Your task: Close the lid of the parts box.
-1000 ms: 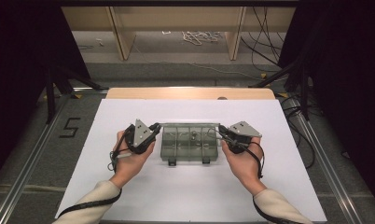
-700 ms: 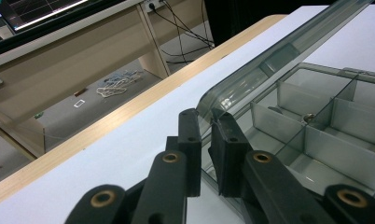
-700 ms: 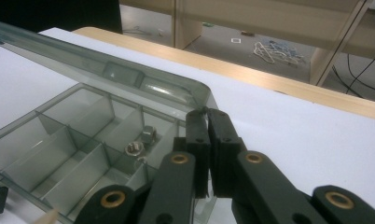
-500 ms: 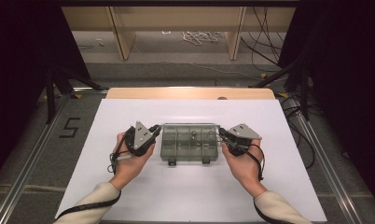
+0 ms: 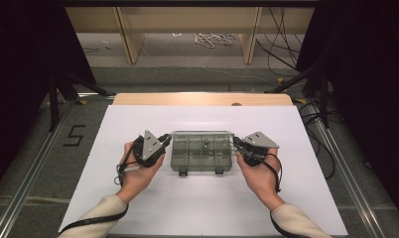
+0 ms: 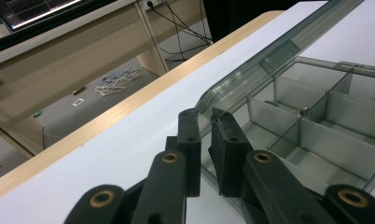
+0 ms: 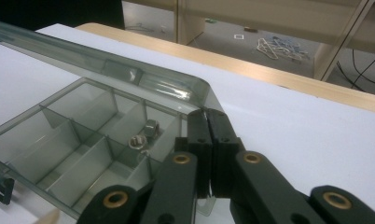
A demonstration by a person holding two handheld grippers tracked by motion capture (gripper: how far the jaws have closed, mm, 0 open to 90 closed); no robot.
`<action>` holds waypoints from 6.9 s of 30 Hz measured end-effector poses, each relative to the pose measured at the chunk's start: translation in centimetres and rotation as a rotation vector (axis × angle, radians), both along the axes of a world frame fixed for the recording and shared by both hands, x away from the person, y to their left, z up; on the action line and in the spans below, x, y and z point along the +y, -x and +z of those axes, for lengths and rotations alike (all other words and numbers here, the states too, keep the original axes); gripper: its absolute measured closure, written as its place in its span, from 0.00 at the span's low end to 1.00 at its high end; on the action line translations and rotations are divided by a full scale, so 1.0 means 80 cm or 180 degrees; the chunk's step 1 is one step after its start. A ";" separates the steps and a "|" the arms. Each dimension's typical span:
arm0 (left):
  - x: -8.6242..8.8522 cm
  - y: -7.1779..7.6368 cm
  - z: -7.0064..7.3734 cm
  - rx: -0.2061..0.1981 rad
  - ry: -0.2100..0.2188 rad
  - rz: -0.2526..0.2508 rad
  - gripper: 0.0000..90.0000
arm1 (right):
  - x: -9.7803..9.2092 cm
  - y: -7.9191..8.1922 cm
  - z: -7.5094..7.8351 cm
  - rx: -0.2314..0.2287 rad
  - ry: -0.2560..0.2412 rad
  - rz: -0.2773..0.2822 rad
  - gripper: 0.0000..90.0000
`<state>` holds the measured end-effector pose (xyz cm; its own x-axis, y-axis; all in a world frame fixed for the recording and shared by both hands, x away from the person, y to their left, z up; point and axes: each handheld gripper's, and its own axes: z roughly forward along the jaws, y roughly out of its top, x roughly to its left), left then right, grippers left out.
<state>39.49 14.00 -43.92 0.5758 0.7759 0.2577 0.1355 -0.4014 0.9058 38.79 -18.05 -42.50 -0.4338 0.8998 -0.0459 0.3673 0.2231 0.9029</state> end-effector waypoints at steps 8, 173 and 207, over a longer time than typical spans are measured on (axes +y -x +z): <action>0.001 0.003 -0.002 0.0056 0.0021 -0.0034 0.94 | 0.000 0.002 -0.002 -0.0002 0.0032 0.0042 1.00; -0.012 0.017 -0.003 0.0709 -0.0193 -0.0361 1.00 | -0.007 -0.005 -0.006 0.0904 0.0037 0.0588 1.00; -0.019 0.020 -0.016 0.0839 -0.0346 -0.0427 1.00 | -0.004 -0.005 -0.020 0.1093 0.0119 0.0645 1.00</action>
